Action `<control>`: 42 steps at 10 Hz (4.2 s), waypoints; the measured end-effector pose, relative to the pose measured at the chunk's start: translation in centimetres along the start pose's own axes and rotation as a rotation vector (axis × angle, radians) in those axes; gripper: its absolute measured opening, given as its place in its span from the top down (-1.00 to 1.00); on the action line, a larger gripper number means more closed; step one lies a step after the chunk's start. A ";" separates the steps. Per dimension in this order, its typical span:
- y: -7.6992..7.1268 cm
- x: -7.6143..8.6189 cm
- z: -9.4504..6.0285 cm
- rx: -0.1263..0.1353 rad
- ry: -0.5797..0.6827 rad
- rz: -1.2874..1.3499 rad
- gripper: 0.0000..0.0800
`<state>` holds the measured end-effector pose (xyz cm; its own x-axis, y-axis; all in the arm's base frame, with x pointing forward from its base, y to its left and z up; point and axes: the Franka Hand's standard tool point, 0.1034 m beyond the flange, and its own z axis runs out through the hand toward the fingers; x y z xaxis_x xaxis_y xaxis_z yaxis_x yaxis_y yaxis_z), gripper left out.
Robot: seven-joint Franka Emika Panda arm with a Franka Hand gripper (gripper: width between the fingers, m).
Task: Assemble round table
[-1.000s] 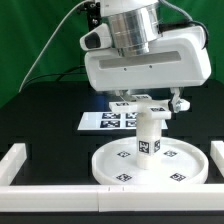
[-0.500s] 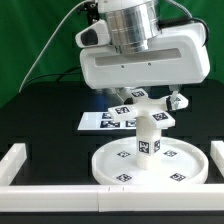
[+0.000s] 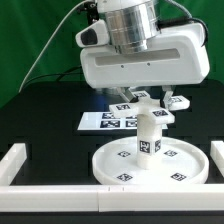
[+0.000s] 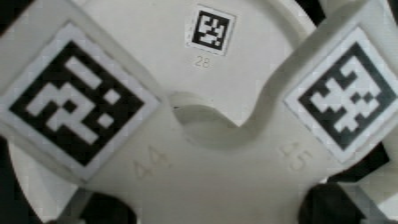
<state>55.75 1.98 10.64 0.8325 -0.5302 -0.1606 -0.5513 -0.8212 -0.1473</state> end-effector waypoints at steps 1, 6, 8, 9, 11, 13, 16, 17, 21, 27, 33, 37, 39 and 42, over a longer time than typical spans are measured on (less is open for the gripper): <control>-0.1 -0.1 0.1 0.005 -0.003 0.101 -0.11; -1.3 -0.2 0.3 0.069 0.035 0.680 -0.11; -1.8 -0.3 0.4 0.078 0.035 0.779 -0.11; -1.7 -0.2 0.4 0.086 0.033 0.849 -0.12; -1.7 -0.2 0.4 0.107 0.032 0.897 -0.12; -1.7 -0.2 0.4 0.106 0.032 0.879 -0.48; -2.8 -1.2 -1.8 0.082 -0.002 0.718 -0.62; -3.1 -1.3 -2.3 0.074 -0.009 0.572 -0.62; -3.7 -1.3 -2.4 0.076 0.007 0.243 -0.62; -3.3 -0.9 -2.2 -0.061 0.050 -0.563 -0.62; -2.1 -0.6 -0.8 -0.078 0.055 -0.637 -0.62; -1.8 -0.3 -0.1 -0.079 0.050 -0.628 -0.62; -1.9 -0.4 0.2 -0.079 0.047 -0.622 -0.62; -1.9 -0.4 0.2 -0.075 0.050 -0.540 -0.09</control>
Offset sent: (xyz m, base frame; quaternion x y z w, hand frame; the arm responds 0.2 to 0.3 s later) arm -0.0069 0.0003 -0.0010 -0.0213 0.0341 0.3475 0.9368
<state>56.45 3.78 10.80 0.9987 -0.0369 -0.0348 -0.0410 -0.9912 -0.1259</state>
